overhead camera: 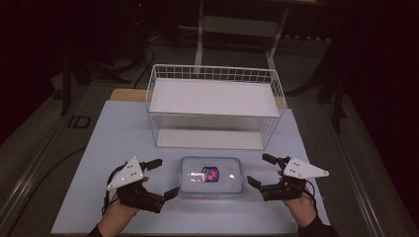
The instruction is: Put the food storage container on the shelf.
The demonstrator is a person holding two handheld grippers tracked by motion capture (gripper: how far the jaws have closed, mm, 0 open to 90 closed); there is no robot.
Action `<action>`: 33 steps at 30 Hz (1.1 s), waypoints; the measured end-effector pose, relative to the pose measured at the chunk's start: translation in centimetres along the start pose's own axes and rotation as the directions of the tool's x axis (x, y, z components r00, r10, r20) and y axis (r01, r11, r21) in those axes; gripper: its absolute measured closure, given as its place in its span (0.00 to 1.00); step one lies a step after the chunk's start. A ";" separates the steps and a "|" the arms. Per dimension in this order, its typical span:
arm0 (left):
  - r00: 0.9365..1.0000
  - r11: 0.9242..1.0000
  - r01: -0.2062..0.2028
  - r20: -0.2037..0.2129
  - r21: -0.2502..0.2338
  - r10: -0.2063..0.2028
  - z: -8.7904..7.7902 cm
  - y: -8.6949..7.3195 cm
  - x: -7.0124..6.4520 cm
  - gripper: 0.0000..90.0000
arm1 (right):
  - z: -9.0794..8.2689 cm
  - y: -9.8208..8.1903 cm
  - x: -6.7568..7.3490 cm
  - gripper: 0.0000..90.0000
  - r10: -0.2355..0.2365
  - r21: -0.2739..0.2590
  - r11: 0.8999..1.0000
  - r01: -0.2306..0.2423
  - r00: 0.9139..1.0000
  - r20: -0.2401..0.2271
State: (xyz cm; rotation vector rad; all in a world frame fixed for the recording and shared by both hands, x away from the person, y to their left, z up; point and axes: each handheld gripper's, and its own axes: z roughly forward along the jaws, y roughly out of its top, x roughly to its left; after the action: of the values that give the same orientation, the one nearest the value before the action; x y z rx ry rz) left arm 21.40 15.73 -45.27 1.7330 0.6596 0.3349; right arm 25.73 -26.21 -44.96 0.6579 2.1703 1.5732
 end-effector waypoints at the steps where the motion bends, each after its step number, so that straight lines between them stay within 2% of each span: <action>1: 1.000 1.000 0.005 -0.002 0.002 -0.005 0.0 0.3 0.1 0.00 | -0.1 0.3 0.0 0.14 0.007 -0.005 1.000 -0.007 1.000 0.008; 2: 1.000 1.000 0.005 -0.002 0.002 -0.005 0.0 0.3 0.1 0.00 | -0.1 0.3 0.0 0.14 0.007 -0.005 1.000 -0.007 1.000 0.008; 3: 1.000 1.000 0.026 0.000 0.010 -0.026 0.1 0.8 0.2 0.00 | -0.5 0.8 0.1 0.15 0.001 -0.044 0.999 0.000 0.999 0.034; 4: 0.999 0.999 0.034 0.005 0.014 -0.034 0.1 1.0 0.3 0.00 | -0.6 1.0 0.2 0.16 -0.011 -0.056 0.998 0.014 0.999 0.053; 5: 0.999 0.999 0.034 0.005 0.014 -0.034 0.1 1.0 0.3 0.00 | -0.7 1.3 0.2 0.16 -0.014 -0.054 0.998 0.017 0.999 0.053; 7: 0.999 0.999 0.049 0.008 0.025 -0.049 0.3 1.3 0.5 0.00 | -0.9 1.8 0.2 0.20 -0.008 -0.048 0.999 0.009 1.000 0.009; 9: 0.997 0.996 0.071 0.010 0.048 -0.072 0.7 1.7 0.8 0.00 | -1.0 2.0 0.2 0.24 -0.013 -0.057 0.998 0.014 1.000 0.016; 10: 0.997 0.995 0.080 0.013 0.056 -0.081 0.9 1.8 0.9 0.00 | -1.1 2.2 0.4 0.23 -0.031 -0.058 0.998 0.033 0.999 0.039; 12: 0.995 0.993 0.096 0.014 0.067 -0.097 1.5 2.0 1.2 0.00 | -1.1 2.5 0.7 0.23 -0.043 -0.052 0.998 0.045 0.998 0.042; 16: 0.994 0.990 0.110 0.007 0.089 -0.111 2.3 2.0 1.7 0.00 | -1.1 2.5 0.8 0.19 -0.022 -0.063 0.998 0.024 0.999 0.029; 17: 0.989 0.982 0.147 0.006 0.121 -0.149 2.9 1.9 2.2 0.00 | -1.2 2.5 0.8 0.14 -0.010 -0.055 0.998 0.011 1.000 0.026; 18: 0.989 0.982 0.147 0.006 0.121 -0.149 2.9 1.9 2.2 0.00 | -1.1 2.4 0.8 0.14 -0.001 -0.046 0.999 0.003 0.999 0.032; 19: 0.985 0.976 0.173 0.002 0.133 -0.175 3.2 1.8 2.5 0.00 | -1.1 2.4 0.8 0.12 0.013 -0.039 0.999 -0.011 0.999 0.034; 20: 0.978 0.968 0.204 0.007 0.145 -0.207 3.5 1.7 2.8 0.00 | -1.1 2.4 0.8 0.12 0.013 -0.039 0.999 -0.011 0.999 0.034; 21: 0.967 0.955 0.250 0.005 0.159 -0.254 4.0 1.2 3.3 0.00 | -0.8 2.1 0.6 0.12 0.041 -0.029 0.999 -0.040 0.999 0.033; 22: 0.967 0.955 0.250 0.005 0.159 -0.254 4.0 1.2 3.3 0.00 | -0.6 1.9 0.5 0.12 0.052 -0.015 0.999 -0.052 0.998 0.022; 23: 0.959 0.942 0.279 -0.004 0.184 -0.283 4.5 0.7 3.8 0.00 | -0.4 1.7 0.5 0.12 0.064 -0.003 0.998 -0.064 0.998 0.025; 24: 0.959 0.942 0.279 -0.004 0.184 -0.283 4.5 0.7 3.8 0.00 | -0.2 1.5 0.4 0.12 0.072 0.008 0.997 -0.072 0.997 0.022; 25: 0.944 0.921 0.324 -0.003 0.216 -0.331 5.1 0.2 4.4 0.00 | 0.0 1.3 0.4 0.12 0.080 0.021 0.997 -0.081 0.997 0.016; 26: 0.944 0.921 0.324 -0.003 0.216 -0.331 5.1 0.2 4.4 0.00 | 0.0 1.3 0.4 0.12 0.080 0.021 0.997 -0.081 0.997 0.016; 27: 0.928 0.893 0.365 -0.019 0.263 -0.373 5.7 -0.5 5.2 0.00 | 0.4 1.0 0.2 0.12 0.101 0.029 0.994 -0.102 0.995 0.015; 28: 0.928 0.893 0.365 -0.019 0.263 -0.373 5.7 -0.5 5.2 0.00 | 0.4 1.0 0.2 0.12 0.101 0.029 0.994 -0.102 0.995 0.015; 31: 0.886 0.840 0.446 -0.019 0.310 -0.463 6.4 -1.7 6.2 0.00 | 0.9 0.5 0.1 0.12 0.132 0.046 0.990 -0.132 0.991 0.000; 32: 0.870 0.820 0.472 -0.021 0.323 -0.493 6.6 -2.1 6.5 0.00 | 0.9 0.5 0.1 0.12 0.132 0.046 0.990 -0.132 0.991 0.000; 33: 0.849 0.796 0.506 -0.028 0.333 -0.528 6.7 -2.4 6.8 0.00 | 1.2 0.3 0.2 0.11 0.143 0.058 0.988 -0.143 0.990 0.003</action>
State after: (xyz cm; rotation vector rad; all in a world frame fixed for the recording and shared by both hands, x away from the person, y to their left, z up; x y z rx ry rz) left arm 29.93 14.76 -50.21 1.7789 1.1593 -0.2343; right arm 26.25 -25.09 -44.99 0.8479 2.2199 1.5854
